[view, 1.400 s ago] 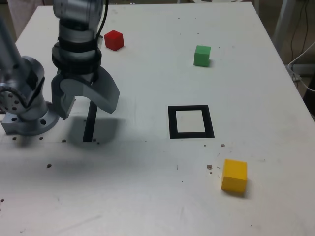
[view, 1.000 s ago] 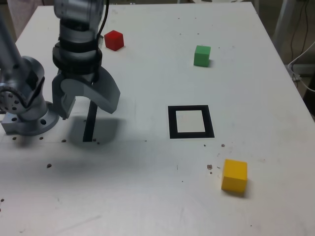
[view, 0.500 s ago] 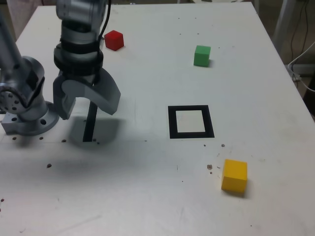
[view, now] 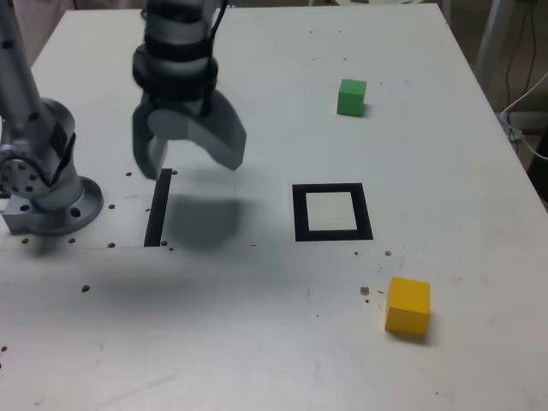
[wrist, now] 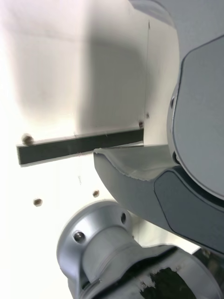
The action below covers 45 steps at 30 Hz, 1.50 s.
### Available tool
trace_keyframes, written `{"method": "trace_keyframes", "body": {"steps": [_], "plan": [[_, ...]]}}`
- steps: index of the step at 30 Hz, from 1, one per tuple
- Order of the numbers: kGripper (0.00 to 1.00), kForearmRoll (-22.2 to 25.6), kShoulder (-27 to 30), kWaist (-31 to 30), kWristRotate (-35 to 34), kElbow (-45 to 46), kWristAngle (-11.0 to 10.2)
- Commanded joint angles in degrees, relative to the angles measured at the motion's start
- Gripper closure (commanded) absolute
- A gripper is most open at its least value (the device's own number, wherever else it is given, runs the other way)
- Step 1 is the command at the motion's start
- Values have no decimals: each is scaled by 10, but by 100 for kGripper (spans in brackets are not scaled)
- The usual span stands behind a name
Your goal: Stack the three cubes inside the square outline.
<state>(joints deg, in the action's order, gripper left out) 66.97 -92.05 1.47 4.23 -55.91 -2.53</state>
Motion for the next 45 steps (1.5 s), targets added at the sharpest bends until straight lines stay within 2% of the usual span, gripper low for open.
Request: {"method": "trace_keyframes", "body": {"steps": [1,15,28,45], "plan": [[0,4,-5,40,24,-9,-7],[0,14,-55,276,173,-69,-52],[0,27,-102,440,193,-138,-62],[0,26,-185,538,196,-213,-62]]}}
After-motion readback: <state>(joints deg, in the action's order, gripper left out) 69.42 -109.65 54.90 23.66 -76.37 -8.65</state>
